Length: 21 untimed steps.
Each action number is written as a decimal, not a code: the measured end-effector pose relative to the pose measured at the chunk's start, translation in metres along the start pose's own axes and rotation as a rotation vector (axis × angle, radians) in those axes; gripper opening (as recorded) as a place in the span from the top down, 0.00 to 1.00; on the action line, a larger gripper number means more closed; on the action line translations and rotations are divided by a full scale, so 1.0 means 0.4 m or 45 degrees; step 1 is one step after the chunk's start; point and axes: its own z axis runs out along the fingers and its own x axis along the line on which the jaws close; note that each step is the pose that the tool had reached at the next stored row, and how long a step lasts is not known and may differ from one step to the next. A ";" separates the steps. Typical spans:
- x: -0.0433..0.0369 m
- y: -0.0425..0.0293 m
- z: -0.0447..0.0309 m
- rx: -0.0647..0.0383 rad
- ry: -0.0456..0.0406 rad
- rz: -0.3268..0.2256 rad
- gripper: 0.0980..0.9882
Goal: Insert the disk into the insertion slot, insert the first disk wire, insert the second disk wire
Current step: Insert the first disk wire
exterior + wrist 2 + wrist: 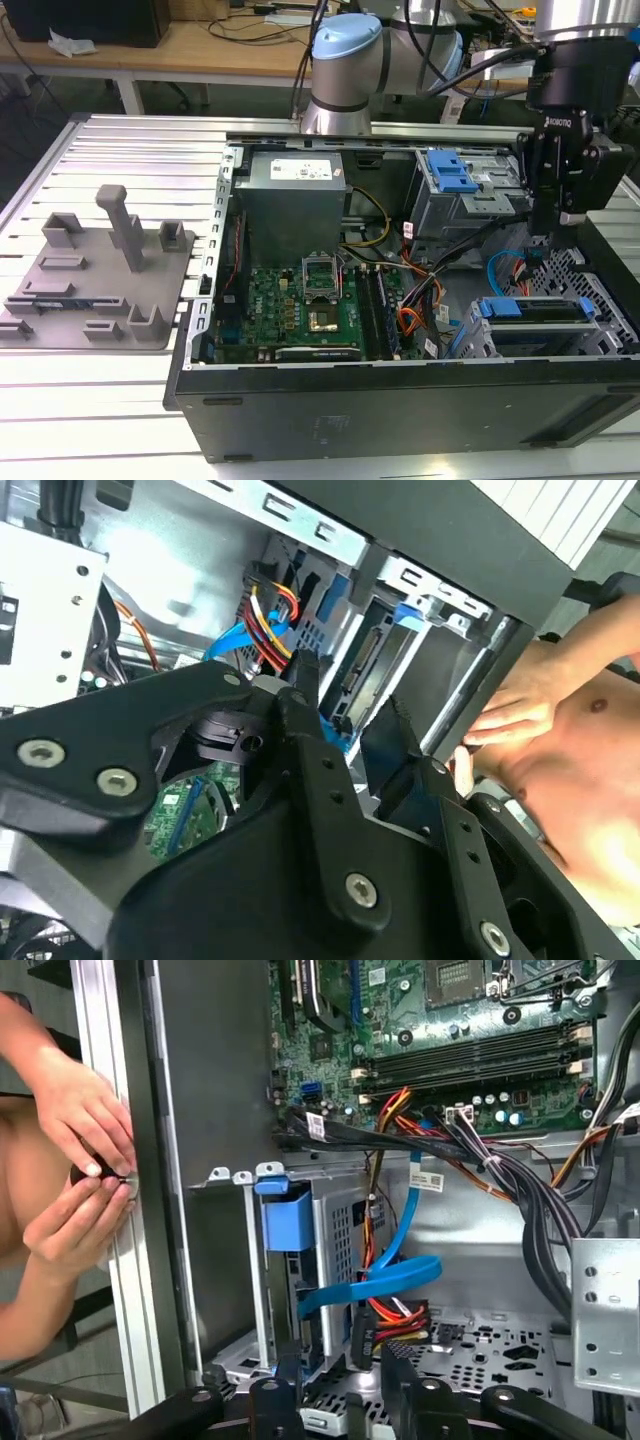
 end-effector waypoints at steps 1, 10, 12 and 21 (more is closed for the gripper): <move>-0.003 0.000 0.002 0.000 0.000 0.000 0.61; -0.020 0.006 0.023 0.008 0.010 0.044 0.61; -0.022 0.009 0.025 0.006 0.013 0.062 0.61; -0.030 0.015 0.028 0.012 0.045 0.102 0.61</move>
